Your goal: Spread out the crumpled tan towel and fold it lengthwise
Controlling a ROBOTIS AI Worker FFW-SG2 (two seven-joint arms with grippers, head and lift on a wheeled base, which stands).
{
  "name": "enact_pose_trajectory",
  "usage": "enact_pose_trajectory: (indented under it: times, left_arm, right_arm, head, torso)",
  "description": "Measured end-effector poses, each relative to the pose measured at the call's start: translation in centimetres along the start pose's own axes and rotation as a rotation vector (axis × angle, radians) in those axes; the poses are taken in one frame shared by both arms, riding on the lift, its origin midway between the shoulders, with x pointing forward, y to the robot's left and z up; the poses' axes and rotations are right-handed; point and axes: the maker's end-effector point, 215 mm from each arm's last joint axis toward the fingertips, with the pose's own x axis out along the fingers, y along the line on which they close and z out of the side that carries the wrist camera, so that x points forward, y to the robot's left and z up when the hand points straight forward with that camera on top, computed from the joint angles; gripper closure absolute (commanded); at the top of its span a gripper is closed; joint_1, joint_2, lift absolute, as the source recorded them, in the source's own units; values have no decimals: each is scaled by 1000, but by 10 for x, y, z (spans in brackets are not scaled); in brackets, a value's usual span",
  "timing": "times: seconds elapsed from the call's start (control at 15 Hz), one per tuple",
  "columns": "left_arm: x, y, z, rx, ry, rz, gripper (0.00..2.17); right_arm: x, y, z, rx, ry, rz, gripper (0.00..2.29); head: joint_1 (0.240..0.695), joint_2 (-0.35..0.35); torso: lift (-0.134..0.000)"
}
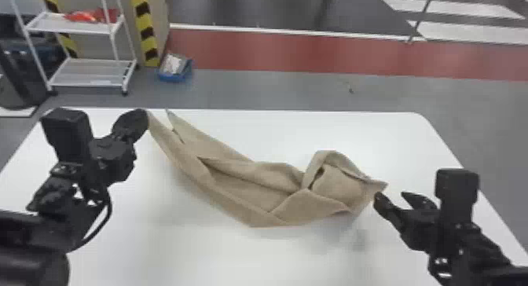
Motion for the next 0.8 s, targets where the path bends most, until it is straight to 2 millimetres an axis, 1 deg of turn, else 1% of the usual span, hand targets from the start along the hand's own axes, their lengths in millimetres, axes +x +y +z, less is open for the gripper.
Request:
enact_pose_trajectory:
  times: [0.07,0.2,0.4,0.53,0.6,0.67,0.8]
  left_arm:
    - [0,-2,-1,-1,0,-2,1781]
    - [0,-5,-1,-3,1,-7,1781]
    - [-1,-6,-3,-2,4,-9,1781]
    - [-1,-6,-4,0,6,-10,1781]
    - [-2,-6,-4,2,6,-10,1781]
    - [-2,-6,-4,3,6,-10,1781]
    - [-2,-5,-3,3,6,-8,1781]
  right_arm:
    - [-6,-1,7,4,-17,1,161]
    - [-6,-3,11,3,-29,-5,211]
    - [12,-12,11,13,-62,-17,215]
    - [25,-23,16,28,-109,-21,221]
    - [30,-30,21,42,-132,-16,275]
    - [33,-37,24,54,-147,-4,289]
    - [38,-42,24,76,-153,62,289]
  head:
    - [695,-134]
    - [695,-139]
    - [695,-149]
    - [695,-157]
    - [695,-162]
    - [695,-172]
    - [695,-176]
  torso:
    - [-124]
    - [-124]
    - [-124]
    - [-124]
    - [-124]
    - [-124]
    - [-124]
